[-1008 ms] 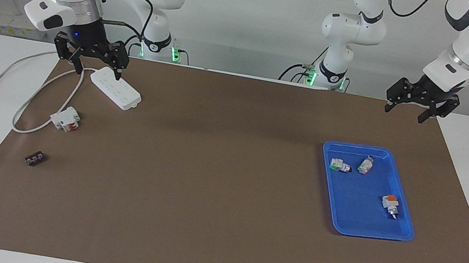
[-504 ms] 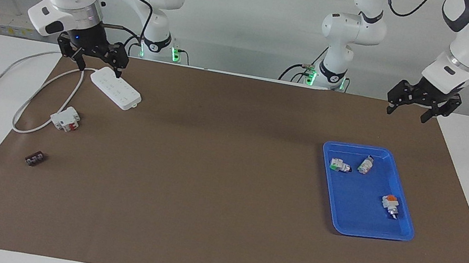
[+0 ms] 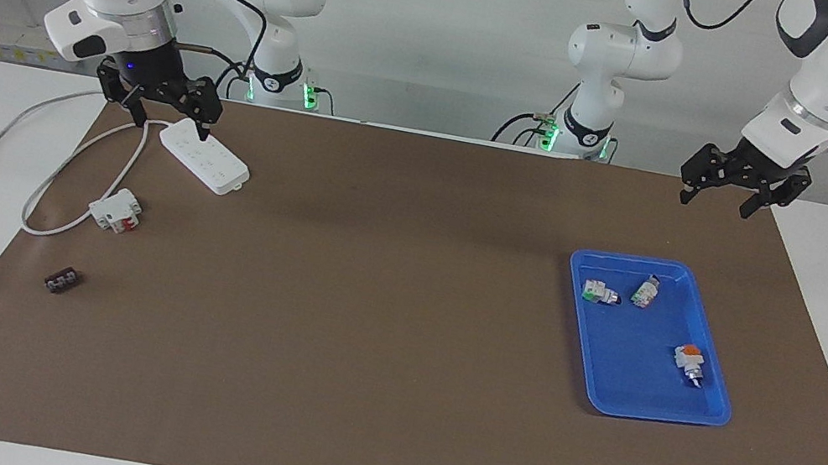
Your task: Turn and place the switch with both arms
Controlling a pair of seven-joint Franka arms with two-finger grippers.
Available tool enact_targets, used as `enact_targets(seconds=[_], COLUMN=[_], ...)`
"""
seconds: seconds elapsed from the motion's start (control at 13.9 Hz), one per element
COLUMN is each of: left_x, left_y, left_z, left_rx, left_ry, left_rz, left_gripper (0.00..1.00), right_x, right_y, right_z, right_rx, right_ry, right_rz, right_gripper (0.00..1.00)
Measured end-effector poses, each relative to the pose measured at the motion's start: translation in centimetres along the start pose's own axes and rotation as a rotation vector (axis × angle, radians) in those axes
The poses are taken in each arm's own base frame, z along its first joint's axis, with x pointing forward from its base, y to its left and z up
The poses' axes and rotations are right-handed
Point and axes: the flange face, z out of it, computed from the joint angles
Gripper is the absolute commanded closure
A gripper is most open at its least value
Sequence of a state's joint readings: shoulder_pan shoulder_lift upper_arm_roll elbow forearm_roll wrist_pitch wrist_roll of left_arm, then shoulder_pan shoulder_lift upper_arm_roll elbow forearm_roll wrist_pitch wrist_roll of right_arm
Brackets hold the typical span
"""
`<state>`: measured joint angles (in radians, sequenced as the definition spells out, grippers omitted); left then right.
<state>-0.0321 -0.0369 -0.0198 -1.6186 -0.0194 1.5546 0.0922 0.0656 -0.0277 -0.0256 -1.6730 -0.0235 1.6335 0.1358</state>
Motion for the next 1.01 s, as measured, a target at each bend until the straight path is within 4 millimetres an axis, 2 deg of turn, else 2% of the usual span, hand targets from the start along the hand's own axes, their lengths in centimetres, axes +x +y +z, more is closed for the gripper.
enact_targets(seconds=[0.65, 1.01], left_x=[0.0, 0.01], left_y=[0.15, 0.18], left_z=[0.03, 0.04], left_rx=[0.0, 0.0], left_ry=[-0.001, -0.001], left_rz=[0.002, 0.003], left_gripper=[0.0, 0.0], right_x=[-0.03, -0.06], right_y=[-0.34, -0.48], right_z=[-0.02, 0.07], right_rx=[0.0, 0.0], right_ry=[0.001, -0.001], right_rz=[0.035, -0.015], right_gripper=[0.0, 0.0])
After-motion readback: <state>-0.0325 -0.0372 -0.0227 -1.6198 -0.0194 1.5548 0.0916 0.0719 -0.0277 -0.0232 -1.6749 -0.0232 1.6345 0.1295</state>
